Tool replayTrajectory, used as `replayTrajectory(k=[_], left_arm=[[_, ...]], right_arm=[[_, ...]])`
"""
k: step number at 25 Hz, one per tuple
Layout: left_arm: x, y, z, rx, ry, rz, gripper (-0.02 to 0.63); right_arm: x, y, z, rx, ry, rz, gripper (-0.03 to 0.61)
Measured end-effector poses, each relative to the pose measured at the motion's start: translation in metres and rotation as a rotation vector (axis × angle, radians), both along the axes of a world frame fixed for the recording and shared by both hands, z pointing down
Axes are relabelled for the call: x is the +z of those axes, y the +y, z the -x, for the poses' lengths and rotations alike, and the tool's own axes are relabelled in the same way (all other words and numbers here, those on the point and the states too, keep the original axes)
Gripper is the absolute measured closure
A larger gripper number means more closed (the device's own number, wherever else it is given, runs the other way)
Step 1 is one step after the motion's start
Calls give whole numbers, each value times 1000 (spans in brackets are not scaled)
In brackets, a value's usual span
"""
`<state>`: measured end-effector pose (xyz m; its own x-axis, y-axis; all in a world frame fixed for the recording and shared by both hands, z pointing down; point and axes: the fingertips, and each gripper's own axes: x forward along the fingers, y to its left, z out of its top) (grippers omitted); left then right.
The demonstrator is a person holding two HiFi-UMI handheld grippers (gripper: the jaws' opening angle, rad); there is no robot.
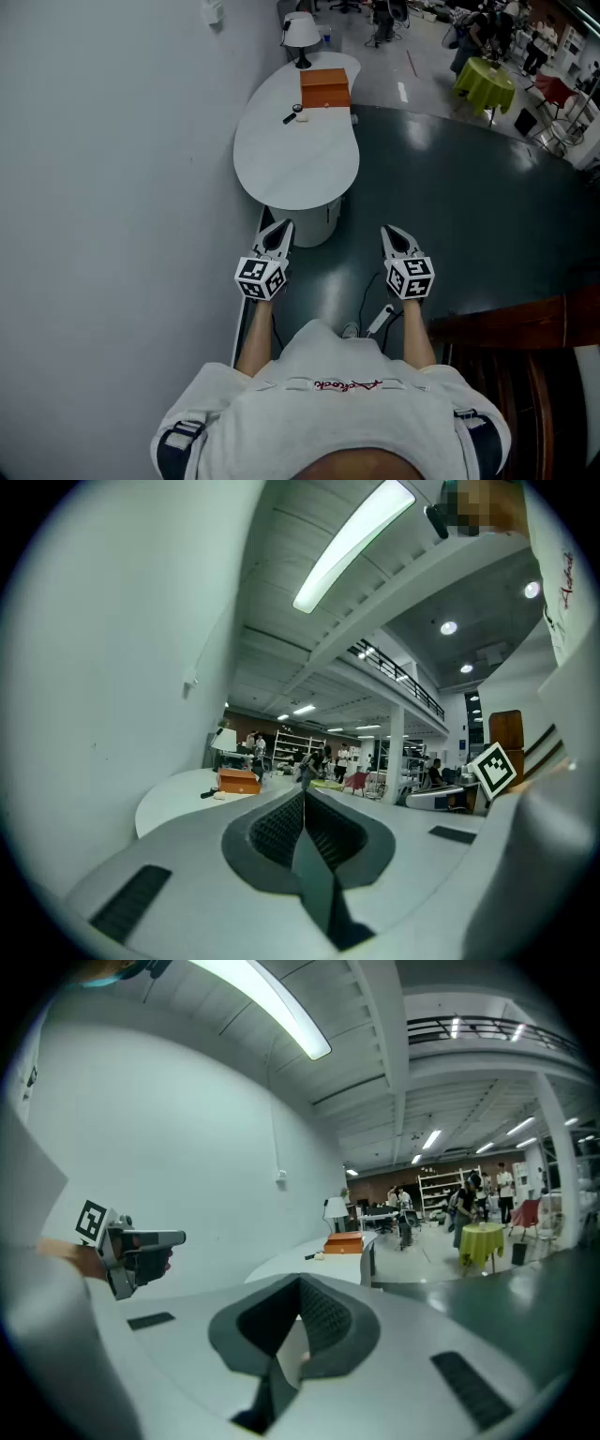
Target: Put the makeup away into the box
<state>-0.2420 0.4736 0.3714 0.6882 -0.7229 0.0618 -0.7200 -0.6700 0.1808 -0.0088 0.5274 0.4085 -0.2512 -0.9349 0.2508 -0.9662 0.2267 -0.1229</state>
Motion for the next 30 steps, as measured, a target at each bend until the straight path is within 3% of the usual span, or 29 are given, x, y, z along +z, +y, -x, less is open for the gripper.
replayTrajectory(k=[13, 30], left_arm=[[0, -7, -8, -36, -4, -4, 600], [9, -20, -57, -89, -31, -10, 600]], right_arm=[[4, -8, -11, -23, -21, 2, 558], [24, -22, -72, -64, -23, 23, 558]])
